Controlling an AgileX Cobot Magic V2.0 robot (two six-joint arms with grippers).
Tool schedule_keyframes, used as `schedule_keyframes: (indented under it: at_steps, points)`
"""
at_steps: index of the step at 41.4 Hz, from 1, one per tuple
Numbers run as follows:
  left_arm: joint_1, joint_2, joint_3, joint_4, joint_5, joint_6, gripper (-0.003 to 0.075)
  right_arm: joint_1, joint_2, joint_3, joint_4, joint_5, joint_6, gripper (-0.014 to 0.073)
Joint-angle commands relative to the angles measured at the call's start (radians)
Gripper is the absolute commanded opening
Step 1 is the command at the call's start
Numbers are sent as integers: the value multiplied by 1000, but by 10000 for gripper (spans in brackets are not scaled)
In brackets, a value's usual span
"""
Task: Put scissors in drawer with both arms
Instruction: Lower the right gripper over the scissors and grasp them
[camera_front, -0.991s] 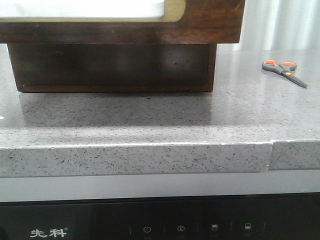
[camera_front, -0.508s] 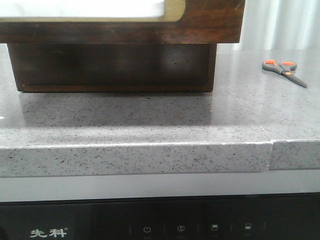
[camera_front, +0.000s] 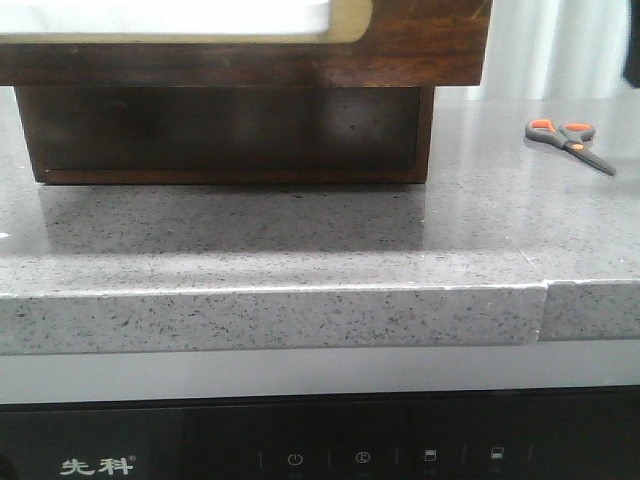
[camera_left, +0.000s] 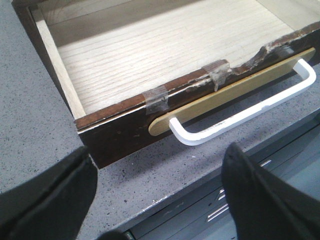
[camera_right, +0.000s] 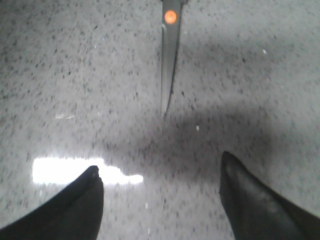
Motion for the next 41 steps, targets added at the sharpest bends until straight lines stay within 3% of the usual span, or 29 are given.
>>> schedule_keyframes:
  at_steps: [1,17,35,41]
  points:
    - [-8,-1,-33,-10,-74,-10,511,-9,39,-118,8,17,-19,518]
    - [-8,-1,-33,-11,-74,-10,511,-9,288,-376,8,73,-19,517]
    - [-8,-1,-33,-11,-72,-10,511,-9,408,-486,8,77,-19,517]
    - [-8,-1,-33,-11,-72,-10,511,-10,408,-486,8,64,-19,440]
